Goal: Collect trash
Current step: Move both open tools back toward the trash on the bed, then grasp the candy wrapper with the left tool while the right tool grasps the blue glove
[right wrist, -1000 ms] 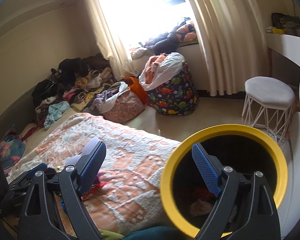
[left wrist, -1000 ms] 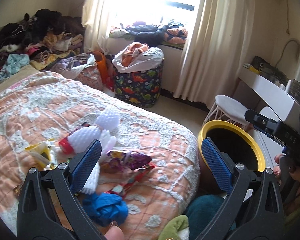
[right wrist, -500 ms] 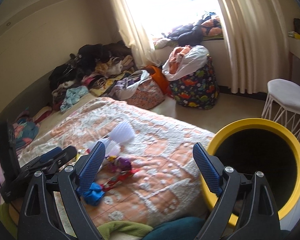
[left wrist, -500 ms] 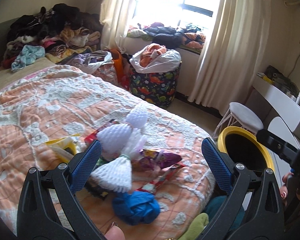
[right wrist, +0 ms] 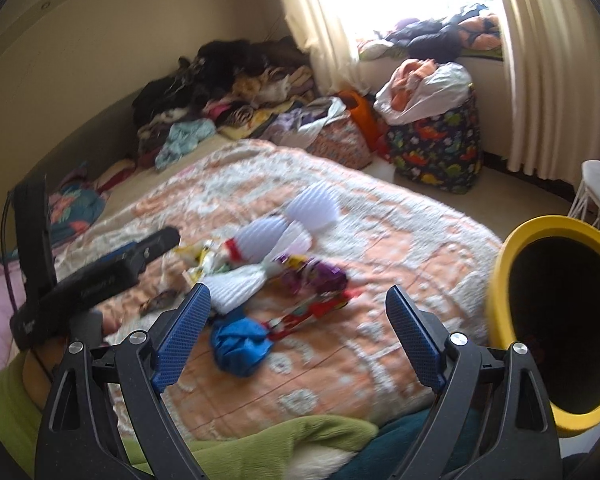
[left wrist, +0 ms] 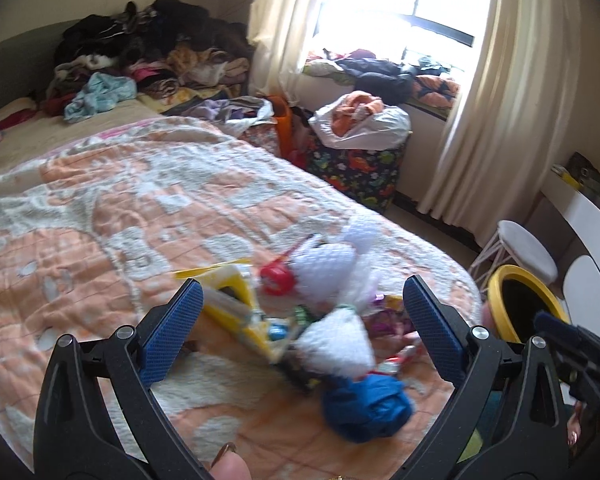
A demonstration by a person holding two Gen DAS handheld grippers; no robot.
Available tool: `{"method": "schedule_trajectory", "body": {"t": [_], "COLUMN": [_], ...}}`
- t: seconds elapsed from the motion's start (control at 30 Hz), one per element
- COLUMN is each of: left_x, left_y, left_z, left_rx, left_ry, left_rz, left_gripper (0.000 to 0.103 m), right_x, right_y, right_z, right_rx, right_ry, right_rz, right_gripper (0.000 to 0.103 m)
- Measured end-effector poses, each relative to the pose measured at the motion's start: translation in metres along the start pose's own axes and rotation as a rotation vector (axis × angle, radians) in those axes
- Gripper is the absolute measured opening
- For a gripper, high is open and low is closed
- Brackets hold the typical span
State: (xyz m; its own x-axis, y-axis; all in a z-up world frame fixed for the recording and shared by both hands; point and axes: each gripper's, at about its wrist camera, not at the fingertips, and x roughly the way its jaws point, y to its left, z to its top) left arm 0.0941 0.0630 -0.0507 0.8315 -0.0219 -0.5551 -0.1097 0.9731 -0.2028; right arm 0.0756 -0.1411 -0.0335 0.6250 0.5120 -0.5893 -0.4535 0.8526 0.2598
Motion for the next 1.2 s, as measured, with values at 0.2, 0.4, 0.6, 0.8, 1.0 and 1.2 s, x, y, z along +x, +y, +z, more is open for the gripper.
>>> {"method": "schedule_trajectory", "body": {"t": [0.2,0.4,0.6,0.8,1.0,1.2], "left_x": [0.002,0.006,0.010,0.024,0.034,0.032], "left_y": [0.033,0.063,0.090,0.108,0.111,0.109], "left_z": [-0.007,-0.015,-0.024,-0.039,-0.050,-0.052], "left_rx": [-0.032,-0.073,-0.101,-0.135,-0.137,-0.129], "left_ry": [0.023,0.066,0.121,0.216,0.285,0.289], "left_rz": [0.050,0.098,0.130,0.106,0.091,0.098], "left_gripper": [0.092,0.092,0.092,0.086,0.065,0.043], "right_x": [0.030,0.053,0.076,0.094,0.108,0.100], "right_y": [0.021,0.036,0.045,0.049,0.045,0.038], "right_z": [-0.014,-0.026,-0.031,-0.031,-0.039,-0.039], "right_rx": [-0.028,-0.067,-0.102,-0.109,-0.081,-0.046], "right_ry": [0.113,0.203,0.284,0.342,0.409,0.380], "right_rz": [0.025,0.028,0.024,0.020,0.049,0.072], "right_gripper": [0.087,0.086,0.081,0.071,0.031,0.020]}}
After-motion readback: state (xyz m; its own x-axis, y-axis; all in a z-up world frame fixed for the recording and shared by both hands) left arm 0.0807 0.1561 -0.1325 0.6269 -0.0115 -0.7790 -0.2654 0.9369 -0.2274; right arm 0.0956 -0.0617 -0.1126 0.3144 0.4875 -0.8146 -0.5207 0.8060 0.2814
